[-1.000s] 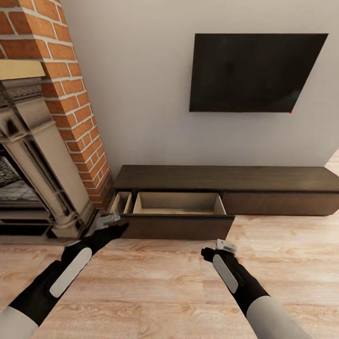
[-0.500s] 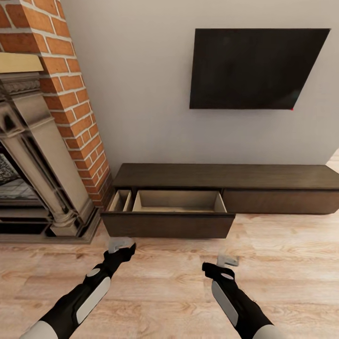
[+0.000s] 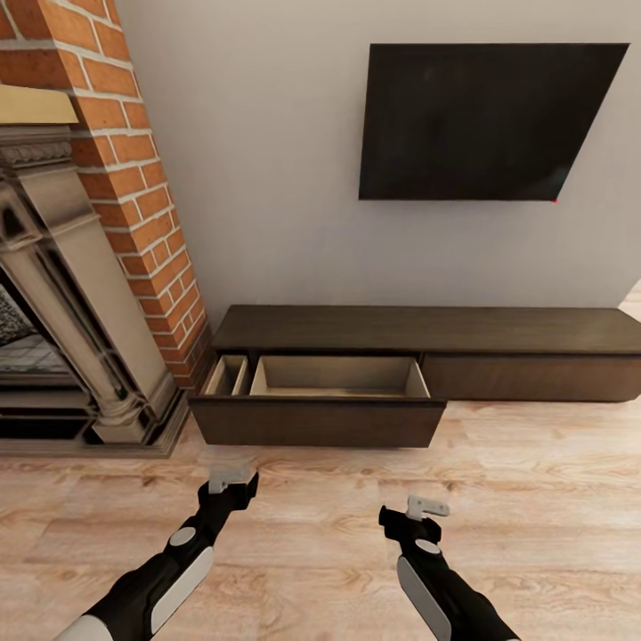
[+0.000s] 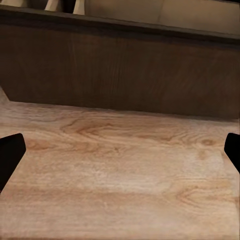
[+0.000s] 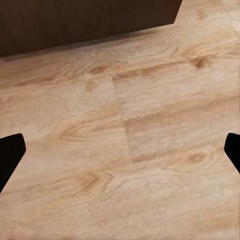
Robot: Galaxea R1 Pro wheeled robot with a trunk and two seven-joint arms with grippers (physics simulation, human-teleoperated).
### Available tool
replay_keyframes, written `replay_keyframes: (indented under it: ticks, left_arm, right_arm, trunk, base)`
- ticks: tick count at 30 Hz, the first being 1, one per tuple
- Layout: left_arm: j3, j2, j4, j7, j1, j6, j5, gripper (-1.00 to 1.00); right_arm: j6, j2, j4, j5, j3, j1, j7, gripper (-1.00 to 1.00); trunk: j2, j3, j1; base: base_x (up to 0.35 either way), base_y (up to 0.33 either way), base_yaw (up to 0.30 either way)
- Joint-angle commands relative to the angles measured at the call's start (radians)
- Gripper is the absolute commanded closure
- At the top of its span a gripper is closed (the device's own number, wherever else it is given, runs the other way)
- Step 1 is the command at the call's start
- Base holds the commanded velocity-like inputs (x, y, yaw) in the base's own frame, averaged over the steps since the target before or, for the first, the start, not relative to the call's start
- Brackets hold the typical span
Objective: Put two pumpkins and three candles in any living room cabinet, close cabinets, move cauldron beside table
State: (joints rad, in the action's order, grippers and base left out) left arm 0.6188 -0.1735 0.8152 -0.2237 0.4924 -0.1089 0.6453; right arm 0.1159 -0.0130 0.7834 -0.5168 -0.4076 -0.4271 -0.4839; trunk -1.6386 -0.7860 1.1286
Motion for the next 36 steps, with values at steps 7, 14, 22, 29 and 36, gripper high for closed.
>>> replay_keyframes:
  ticks: [7,14,22,29,36]
  left_arm:
    - [0.009,0.012,-0.02,-0.011,0.001,-0.055,-0.003,-1.0]
    - [0.009,0.014,-0.02,-0.011,0.0,-0.065,-0.004,-1.0]
    - [0.009,0.014,-0.007,-0.01,-0.012,-0.075,-0.004,-1.0]
    - [0.007,0.01,0.062,-0.017,-0.038,-0.076,-0.004,-1.0]
    - [0.002,0.004,0.172,-0.025,-0.109,-0.074,-0.006,-1.0]
  right_arm:
    - [-0.011,0.001,0.002,-0.003,-0.008,0.0,-0.007,-1.0]
    - [-0.015,0.0,0.002,0.007,-0.009,0.001,-0.007,-1.0]
    - [-0.037,-0.004,0.041,0.052,-0.018,0.031,-0.007,-1.0]
    - [-0.052,0.0,0.139,0.08,-0.022,0.093,-0.007,-1.0]
    - [-0.053,-0.001,0.197,0.132,-0.021,0.127,-0.007,-1.0]
  trunk:
    - [-0.05,-0.023,0.027]
    - [-0.099,-0.045,0.054]
    - [-0.155,-0.07,0.084]
    - [-0.204,-0.092,0.111]
    - [-0.253,-0.114,0.138]
  base:
    - [0.0,0.0,0.0]
    - [0.0,0.0,0.0]
    - [0.0,0.0,0.0]
    - [0.0,0.0,0.0]
    - [0.0,0.0,0.0]
